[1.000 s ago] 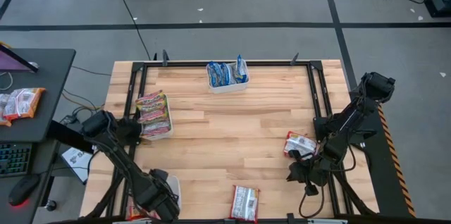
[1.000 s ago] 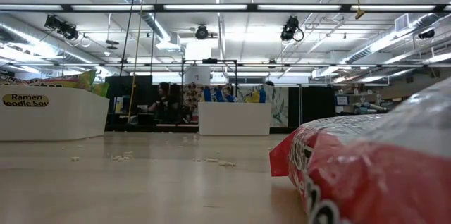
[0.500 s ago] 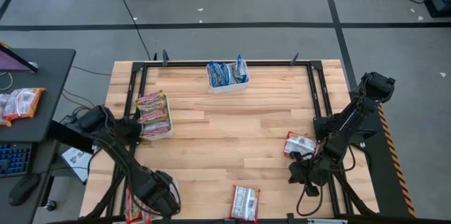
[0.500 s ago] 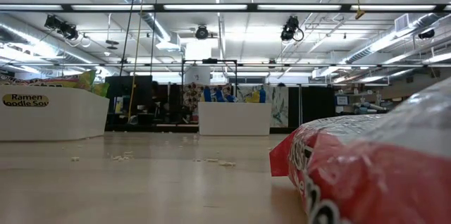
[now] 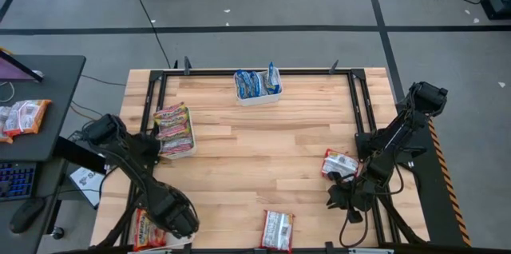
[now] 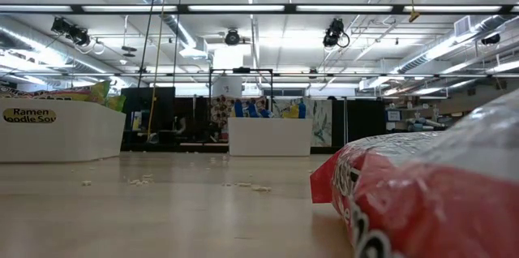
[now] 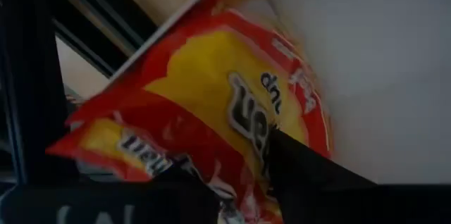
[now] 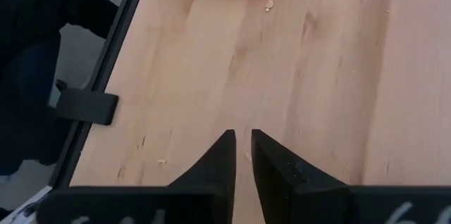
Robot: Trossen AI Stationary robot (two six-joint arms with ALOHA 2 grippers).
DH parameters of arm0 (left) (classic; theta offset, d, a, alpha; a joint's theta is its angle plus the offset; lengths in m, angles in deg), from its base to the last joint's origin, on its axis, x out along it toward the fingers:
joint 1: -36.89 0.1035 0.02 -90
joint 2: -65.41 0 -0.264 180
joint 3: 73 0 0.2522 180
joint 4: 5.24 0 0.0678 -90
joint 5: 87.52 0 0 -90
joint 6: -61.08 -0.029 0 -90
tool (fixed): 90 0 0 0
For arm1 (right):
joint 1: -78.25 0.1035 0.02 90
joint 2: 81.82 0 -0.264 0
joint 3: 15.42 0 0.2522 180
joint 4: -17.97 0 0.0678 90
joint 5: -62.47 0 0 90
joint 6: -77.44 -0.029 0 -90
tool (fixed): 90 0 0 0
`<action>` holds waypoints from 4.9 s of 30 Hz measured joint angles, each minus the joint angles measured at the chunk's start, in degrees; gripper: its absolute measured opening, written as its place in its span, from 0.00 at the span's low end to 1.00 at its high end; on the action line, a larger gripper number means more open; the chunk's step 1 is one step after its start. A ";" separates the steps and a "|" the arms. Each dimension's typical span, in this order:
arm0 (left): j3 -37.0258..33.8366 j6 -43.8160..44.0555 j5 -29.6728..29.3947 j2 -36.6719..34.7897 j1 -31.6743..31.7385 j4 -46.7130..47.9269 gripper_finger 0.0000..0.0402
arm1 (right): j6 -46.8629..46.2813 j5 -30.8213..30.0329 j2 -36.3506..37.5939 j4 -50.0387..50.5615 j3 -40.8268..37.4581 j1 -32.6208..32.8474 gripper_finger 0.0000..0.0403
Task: Sort Maruchan noodles
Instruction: Put the red noodle pack into the bottom white bin
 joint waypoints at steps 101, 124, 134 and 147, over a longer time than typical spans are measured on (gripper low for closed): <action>13.54 -95.93 -48.54 8.55 14.05 -6.25 0.58 | 26.99 -18.24 1.62 34.46 28.07 -22.16 0.37; 9.72 -125.08 -60.58 15.54 6.04 -22.62 0.57 | 31.83 -21.03 6.56 50.22 52.64 -24.91 0.37; 10.01 -123.77 -59.28 18.84 11.09 -26.48 0.39 | 28.11 -17.10 6.34 48.27 55.17 -27.19 0.37; 10.34 -116.08 -53.05 12.30 16.88 -20.93 0.02 | 20.37 -17.82 6.91 44.16 61.00 -26.48 0.32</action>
